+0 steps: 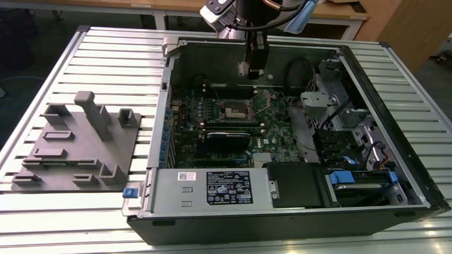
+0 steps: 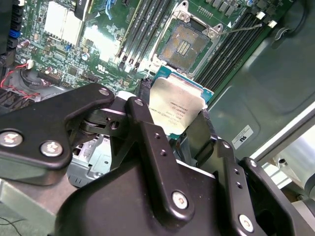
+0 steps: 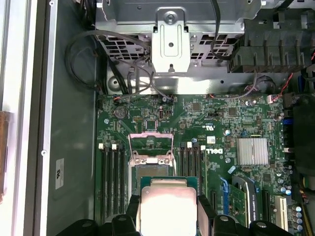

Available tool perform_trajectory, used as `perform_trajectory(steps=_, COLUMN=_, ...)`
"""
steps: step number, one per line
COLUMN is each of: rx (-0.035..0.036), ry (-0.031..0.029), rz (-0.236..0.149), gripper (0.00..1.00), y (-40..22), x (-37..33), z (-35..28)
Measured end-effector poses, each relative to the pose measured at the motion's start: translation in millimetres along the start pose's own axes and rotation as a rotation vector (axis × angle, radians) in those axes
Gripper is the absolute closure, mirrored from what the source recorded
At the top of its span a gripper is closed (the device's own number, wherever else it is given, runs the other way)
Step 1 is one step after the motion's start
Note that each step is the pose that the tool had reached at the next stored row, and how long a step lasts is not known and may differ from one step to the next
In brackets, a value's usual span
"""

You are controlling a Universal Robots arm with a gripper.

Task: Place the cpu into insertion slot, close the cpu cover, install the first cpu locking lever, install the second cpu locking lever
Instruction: 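Place the cpu into insertion slot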

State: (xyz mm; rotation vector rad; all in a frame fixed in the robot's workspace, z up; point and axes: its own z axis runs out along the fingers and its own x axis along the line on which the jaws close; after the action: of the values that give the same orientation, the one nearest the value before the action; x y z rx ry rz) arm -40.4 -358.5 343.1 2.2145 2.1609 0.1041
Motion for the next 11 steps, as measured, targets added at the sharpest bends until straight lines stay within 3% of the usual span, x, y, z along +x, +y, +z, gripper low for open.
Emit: perform_trajectory(steps=11, rx=0.0000, ry=0.0002, rz=0.000, gripper=0.46, y=-0.7, x=-0.1, z=4.8)
